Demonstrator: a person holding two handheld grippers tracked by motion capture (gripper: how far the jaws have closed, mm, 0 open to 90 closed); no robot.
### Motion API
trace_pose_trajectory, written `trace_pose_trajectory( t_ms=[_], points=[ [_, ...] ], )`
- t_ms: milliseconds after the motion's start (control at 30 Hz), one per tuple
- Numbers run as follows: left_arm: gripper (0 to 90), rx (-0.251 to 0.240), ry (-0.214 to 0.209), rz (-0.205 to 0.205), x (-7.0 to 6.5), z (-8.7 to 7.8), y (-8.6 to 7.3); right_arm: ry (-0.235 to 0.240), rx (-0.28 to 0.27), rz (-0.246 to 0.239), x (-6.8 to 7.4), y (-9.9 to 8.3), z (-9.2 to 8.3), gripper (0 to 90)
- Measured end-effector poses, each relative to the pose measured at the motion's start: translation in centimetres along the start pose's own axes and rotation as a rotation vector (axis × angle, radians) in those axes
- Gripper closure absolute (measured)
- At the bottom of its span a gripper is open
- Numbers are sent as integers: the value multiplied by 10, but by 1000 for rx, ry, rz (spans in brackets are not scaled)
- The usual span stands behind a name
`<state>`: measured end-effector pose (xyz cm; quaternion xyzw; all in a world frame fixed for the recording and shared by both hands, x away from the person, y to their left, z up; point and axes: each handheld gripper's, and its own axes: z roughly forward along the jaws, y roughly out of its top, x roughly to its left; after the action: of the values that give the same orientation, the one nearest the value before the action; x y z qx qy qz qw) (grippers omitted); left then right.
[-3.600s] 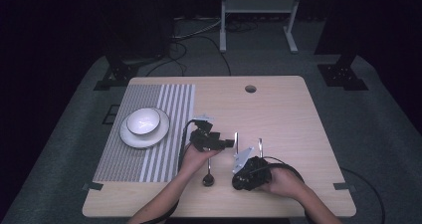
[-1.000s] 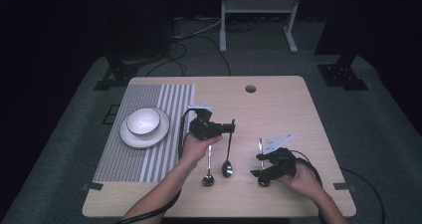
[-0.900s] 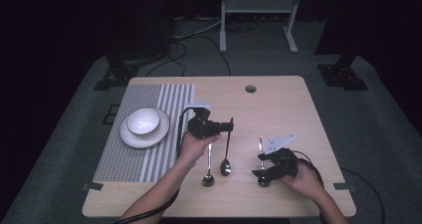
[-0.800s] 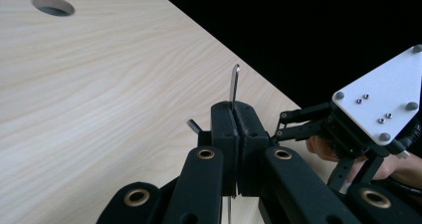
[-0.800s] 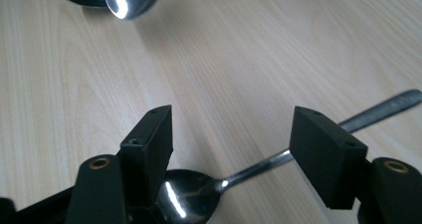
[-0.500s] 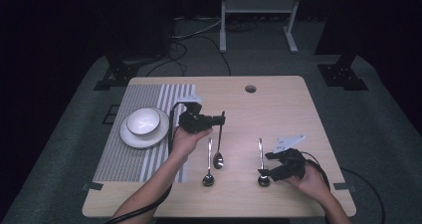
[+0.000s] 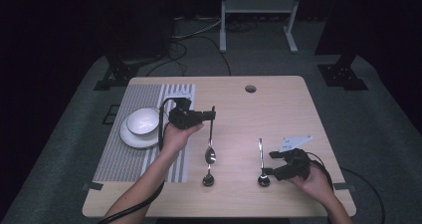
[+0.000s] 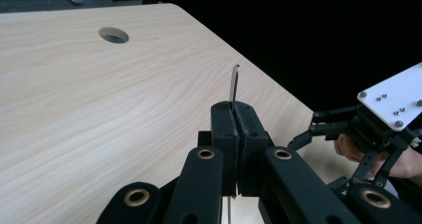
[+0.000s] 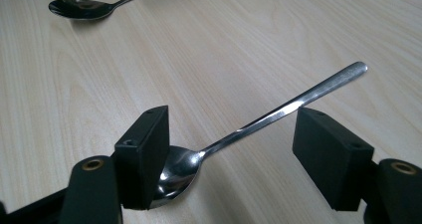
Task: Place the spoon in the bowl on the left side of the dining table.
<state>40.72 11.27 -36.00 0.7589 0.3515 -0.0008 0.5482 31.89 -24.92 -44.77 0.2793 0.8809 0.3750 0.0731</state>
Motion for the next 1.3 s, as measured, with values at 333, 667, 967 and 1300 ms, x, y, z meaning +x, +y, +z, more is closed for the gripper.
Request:
trace_pose_trajectory(
  t_ms=[333,667,967,1300],
  points=[
    [891,-19,41,-2,11,-15,7,-7,-18,27,-3,-6,-4,280],
    [891,-45,82,-7,21,-33,14,-8,-28,38,-4,-6,-6,280],
    [891,-51,113,-4,28,-42,19,-2,-28,32,-3,-5,-5,279],
    [891,-79,161,-14,41,-65,27,-18,-34,40,-4,-6,-7,250]
  ],
)
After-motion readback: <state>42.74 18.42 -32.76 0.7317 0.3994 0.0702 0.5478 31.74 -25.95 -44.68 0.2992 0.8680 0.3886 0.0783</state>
